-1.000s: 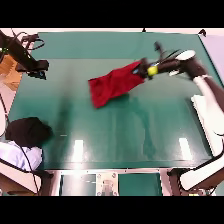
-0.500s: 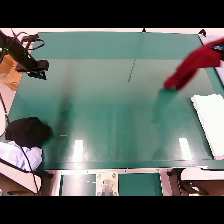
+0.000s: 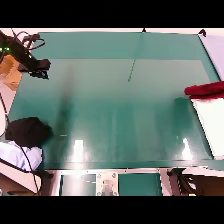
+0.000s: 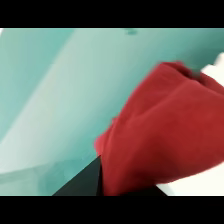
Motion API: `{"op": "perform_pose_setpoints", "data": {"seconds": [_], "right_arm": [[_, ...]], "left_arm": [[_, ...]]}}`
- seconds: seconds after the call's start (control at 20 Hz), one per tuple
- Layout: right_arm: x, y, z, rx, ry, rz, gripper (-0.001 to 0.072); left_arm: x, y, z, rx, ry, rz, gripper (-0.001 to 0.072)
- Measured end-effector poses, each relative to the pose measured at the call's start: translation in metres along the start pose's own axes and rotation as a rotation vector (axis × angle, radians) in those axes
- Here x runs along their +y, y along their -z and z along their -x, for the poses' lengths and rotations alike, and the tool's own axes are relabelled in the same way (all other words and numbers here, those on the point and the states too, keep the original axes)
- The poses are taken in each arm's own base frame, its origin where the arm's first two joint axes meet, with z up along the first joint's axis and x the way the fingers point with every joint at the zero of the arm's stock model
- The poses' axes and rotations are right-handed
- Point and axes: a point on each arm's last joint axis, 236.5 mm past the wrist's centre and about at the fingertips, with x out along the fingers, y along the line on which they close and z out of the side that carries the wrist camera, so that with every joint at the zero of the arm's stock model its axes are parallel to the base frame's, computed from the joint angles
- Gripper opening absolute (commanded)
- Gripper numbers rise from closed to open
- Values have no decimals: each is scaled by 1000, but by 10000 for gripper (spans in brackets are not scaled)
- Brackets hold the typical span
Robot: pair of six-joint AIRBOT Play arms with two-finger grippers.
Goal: Fold the shirts.
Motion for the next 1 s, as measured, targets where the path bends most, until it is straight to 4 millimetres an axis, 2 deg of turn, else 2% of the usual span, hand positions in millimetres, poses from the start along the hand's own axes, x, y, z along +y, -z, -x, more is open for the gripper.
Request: {"op": "perform_pose_setpoints", "data": {"seconds": [0.1,0.25,0.45,0.5,0.6,0.65,0.75,0.85,0.9,0.95,1.0], "right_arm": [[-25,8,6,9,83,-35,15],[-75,35,6,65,249,-124,15],[-162,99,1,213,524,-290,18],[-179,112,2,241,582,-319,87],[-209,138,7,292,686,-374,507],[-221,147,11,309,728,-400,571],[-229,154,12,315,756,-434,570],[-229,144,18,284,768,-441,530],[-218,132,15,253,728,-436,247],[-202,119,9,224,675,-419,61],[-179,104,1,199,601,-379,44]], "left_arm": [[-2,1,-2,6,9,0,25],[-3,2,-4,12,17,0,25],[-4,3,-4,16,22,0,25],[-4,4,-4,18,22,0,24],[-5,4,-4,19,25,-1,25],[-5,4,-4,18,24,-1,25],[-5,4,-4,18,25,0,25],[-5,3,-4,14,24,-1,24],[-5,2,-4,12,24,-1,24],[-6,2,-3,9,26,-1,24],[-7,1,-2,6,30,-2,23]]}}
